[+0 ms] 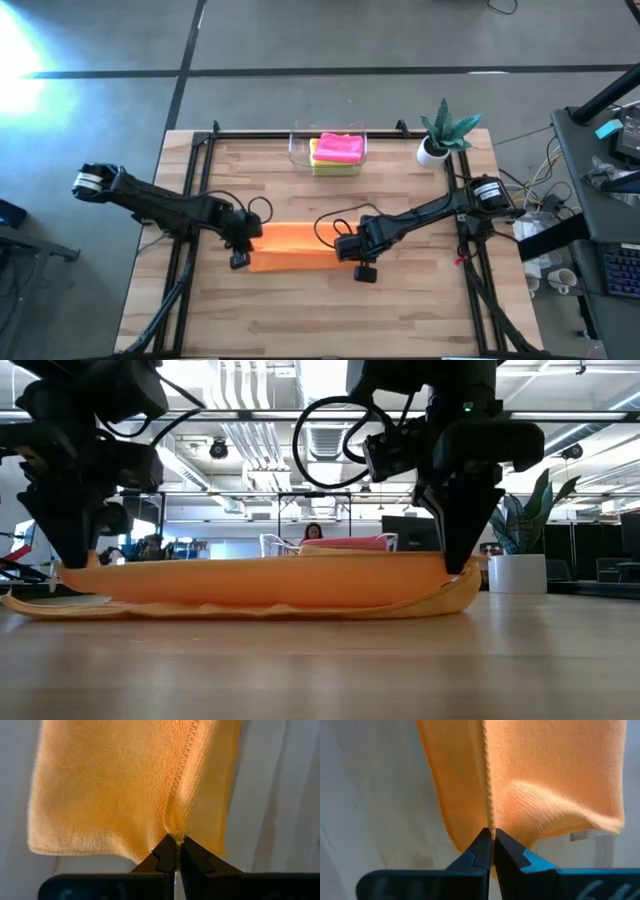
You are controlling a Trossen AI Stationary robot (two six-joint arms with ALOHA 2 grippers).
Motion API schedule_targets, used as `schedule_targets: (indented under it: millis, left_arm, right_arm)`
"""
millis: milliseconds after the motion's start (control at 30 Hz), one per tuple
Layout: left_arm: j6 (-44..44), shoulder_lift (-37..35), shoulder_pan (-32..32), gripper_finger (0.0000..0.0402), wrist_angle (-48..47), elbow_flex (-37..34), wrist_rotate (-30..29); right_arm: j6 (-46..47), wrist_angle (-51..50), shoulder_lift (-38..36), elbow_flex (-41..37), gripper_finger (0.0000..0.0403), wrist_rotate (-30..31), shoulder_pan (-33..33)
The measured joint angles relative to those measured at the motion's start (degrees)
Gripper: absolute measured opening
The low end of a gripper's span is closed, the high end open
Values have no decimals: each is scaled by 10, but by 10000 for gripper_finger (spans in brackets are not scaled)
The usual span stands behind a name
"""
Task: Fold microfiber towels
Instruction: Fold the orange towel on the table
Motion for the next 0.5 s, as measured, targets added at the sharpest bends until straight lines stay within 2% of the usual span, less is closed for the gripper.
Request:
schedule_targets:
  millis: [200,500]
  left_arm:
    - [0,17,0,9,-3,4,55]
    - [-1,21,0,89,-4,18,128]
  right_arm:
    - [0,8,0,0,36,-25,1]
    - [2,8,-1,0,109,-26,3]
